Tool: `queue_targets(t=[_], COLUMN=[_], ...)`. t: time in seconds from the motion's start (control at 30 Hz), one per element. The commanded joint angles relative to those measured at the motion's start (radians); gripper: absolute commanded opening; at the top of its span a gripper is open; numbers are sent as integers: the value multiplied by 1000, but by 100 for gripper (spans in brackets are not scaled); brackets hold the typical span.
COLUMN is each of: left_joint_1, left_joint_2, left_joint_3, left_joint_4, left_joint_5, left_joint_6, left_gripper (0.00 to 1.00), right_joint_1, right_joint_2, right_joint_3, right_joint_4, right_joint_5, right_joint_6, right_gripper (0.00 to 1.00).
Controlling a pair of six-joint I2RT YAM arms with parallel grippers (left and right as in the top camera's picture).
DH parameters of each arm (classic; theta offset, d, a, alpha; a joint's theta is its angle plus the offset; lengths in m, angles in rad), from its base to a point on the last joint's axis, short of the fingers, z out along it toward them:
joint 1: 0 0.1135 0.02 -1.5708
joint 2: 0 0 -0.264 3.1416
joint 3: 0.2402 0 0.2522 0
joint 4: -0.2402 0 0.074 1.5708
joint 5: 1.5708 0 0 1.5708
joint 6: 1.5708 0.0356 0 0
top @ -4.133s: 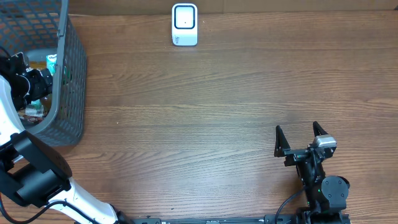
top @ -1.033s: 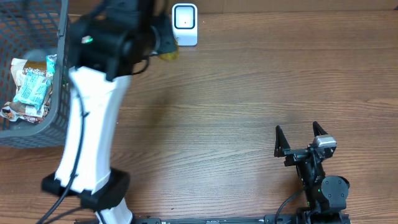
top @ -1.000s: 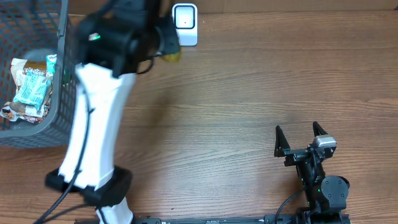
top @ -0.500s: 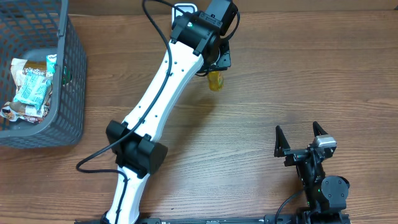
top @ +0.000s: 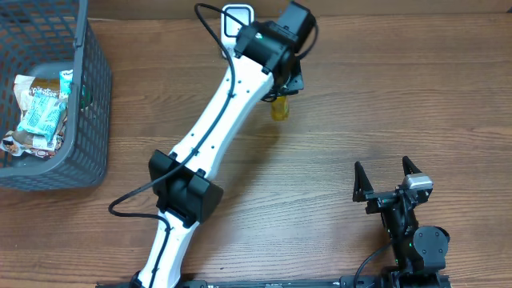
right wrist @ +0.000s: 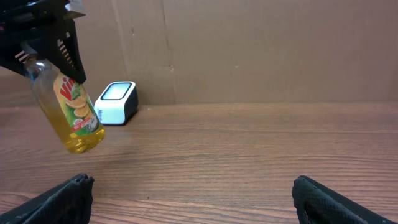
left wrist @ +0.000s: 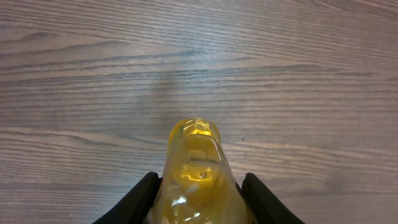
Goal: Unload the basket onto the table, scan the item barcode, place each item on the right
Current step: 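Lift the bottle out and carry it to the white scanner, then lower the bottle upright onto the table and open the left gripper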
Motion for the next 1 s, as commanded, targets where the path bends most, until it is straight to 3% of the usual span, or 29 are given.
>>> queue_targets(t=[0.0,0.2,0.33,0.43,0.5,0.57,0.97], left_joint_1=[-49,-89,-97,-97,-98,-101,-143], left_joint_2=[9,43,60,65,65,65,65], left_joint_3=[8,8,8,8,8,8,-18], left_joint_4=[0,4,22,27,15,11,30], left_joint_5=[-101,-108,-103,-96,-96,-97,-107], left_joint_6=[-89,-134,-142,-142,-142,-145,-192], left_gripper=[10,11,20,20,13,13,21], right_joint_1=[-1,-1,-1,-1,-1,-1,-1], right_joint_2=[-8,-8,-8,-8,-8,-8,-8], right_joint_3=[-10,-10,-10,-10,-10,-10,-10], right_joint_4=[5,5,5,5,5,5,5], right_joint_5=[9,9,9,9,9,9,9], right_joint_6=[-4,-4,-5,-5,-4,-5,-4], right_gripper=[100,100,100,100,100,100,100])
